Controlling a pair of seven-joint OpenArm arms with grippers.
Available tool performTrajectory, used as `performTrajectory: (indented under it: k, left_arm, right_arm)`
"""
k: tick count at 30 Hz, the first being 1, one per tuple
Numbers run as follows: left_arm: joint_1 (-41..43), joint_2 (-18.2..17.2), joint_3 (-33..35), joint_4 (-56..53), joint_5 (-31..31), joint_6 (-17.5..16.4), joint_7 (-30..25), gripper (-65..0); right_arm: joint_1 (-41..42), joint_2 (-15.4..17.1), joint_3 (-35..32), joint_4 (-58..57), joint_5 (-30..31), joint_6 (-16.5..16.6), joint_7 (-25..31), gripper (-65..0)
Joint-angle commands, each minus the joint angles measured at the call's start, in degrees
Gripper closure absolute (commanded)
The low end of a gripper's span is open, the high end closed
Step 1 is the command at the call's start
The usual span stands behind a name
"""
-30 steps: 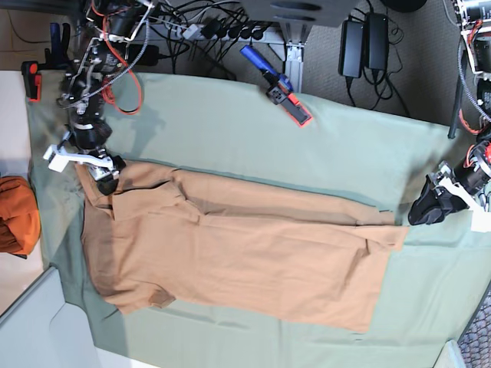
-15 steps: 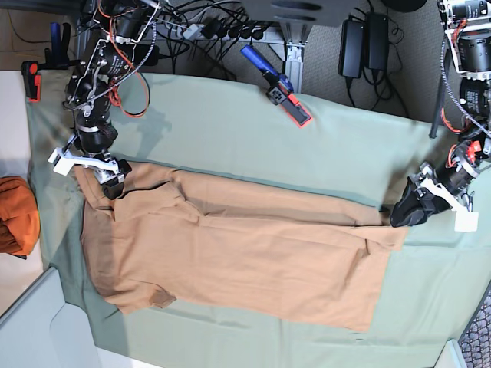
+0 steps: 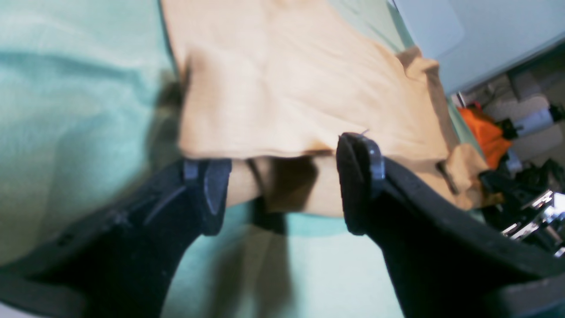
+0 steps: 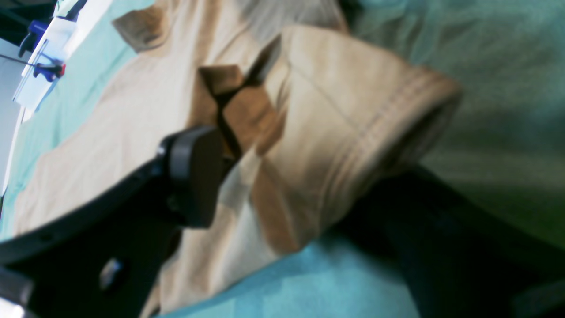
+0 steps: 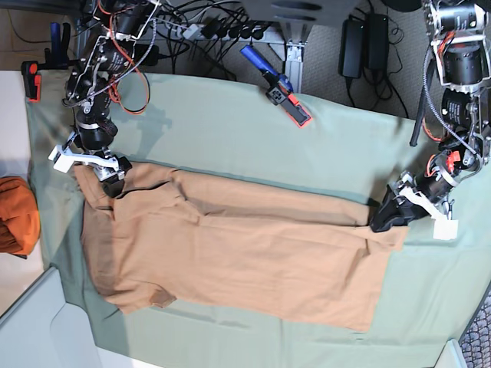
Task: Fold the T-shirt properly
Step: 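Lower the folded edge onto the shirt and open both grippers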
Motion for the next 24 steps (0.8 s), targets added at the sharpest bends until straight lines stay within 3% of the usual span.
performTrajectory:
  k: [1,8,20,24]
  left_arm:
    - [-1.44,-0.5,-0.11,-0.22,-1.05,-0.91,-1.01,-40.8]
    - [-1.66,-0.68,-0.17,-1.77,3.91,-0.91,-3.8,-40.8]
    - [-1.66,-1.97,-2.47,-1.66,4.85,-0.91,-3.48,-40.8]
    - [-1.64,-2.19,-2.34,-0.96,3.76,-0.91,-0.68,-40.8]
  right_arm:
    - [-0.2,0.02,-0.15,0.22,0.02,4.42,-2.43,-44.1]
    - [-0.2,0.02,-0.15,0.22,0.02,4.42,-2.43,-44.1]
    - [-0.17,0.17,-0.15,0.22,0.02,4.44,-2.4,-44.1]
    - [-0.17,0.15,-0.15,0.22,0.02,4.44,-2.4,-44.1]
